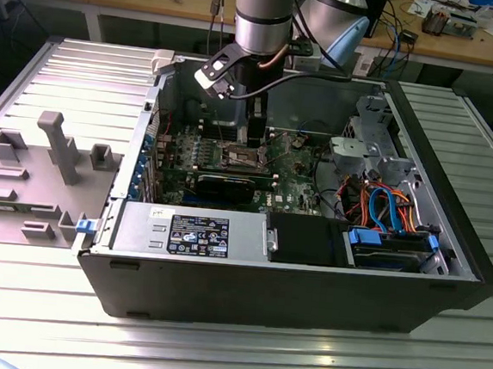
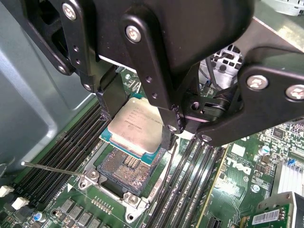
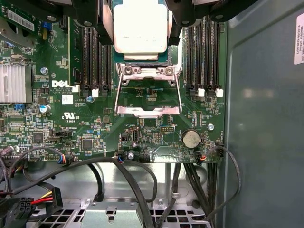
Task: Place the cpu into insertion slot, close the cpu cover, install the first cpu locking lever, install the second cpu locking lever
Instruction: 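Place the cpu into insertion slot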
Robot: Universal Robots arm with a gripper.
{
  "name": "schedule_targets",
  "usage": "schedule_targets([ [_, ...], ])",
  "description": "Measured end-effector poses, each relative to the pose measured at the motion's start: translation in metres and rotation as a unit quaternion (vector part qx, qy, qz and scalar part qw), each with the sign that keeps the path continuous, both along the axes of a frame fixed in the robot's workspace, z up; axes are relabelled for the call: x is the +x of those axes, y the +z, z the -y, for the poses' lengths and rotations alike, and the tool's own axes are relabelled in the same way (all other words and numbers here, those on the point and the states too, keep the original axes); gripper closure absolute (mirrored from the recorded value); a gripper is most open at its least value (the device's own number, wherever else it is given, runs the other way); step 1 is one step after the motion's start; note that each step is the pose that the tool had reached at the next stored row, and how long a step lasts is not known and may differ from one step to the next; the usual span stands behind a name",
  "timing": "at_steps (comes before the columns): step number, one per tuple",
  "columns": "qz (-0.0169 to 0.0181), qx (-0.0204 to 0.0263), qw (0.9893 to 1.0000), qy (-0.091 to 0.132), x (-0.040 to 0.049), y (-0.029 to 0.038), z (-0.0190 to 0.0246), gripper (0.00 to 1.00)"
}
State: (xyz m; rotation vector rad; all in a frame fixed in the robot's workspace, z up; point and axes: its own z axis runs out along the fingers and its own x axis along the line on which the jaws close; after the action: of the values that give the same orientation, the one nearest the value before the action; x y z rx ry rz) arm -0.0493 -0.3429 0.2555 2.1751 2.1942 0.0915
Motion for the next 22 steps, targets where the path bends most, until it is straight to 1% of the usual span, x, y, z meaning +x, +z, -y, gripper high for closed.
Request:
schedule_targets([
  [11,0.0,0.0,1.0,0.0,0.0,-0.0036,0.0,0.46],
  [14,0.0,0.0,1.0,0.0,-0.0004,-0.0062,0.0,0.46],
  [16,-0.0006,0.0,1.0,0.0,-0.0011,-0.0109,0.0,0.46],
  [17,-0.0008,0.0,1.0,0.0,-0.0013,-0.0121,0.0,0.46],
  [22,-0.001,0.0,1.0,0.0,-0.0016,-0.0139,0.0,0.46],
])
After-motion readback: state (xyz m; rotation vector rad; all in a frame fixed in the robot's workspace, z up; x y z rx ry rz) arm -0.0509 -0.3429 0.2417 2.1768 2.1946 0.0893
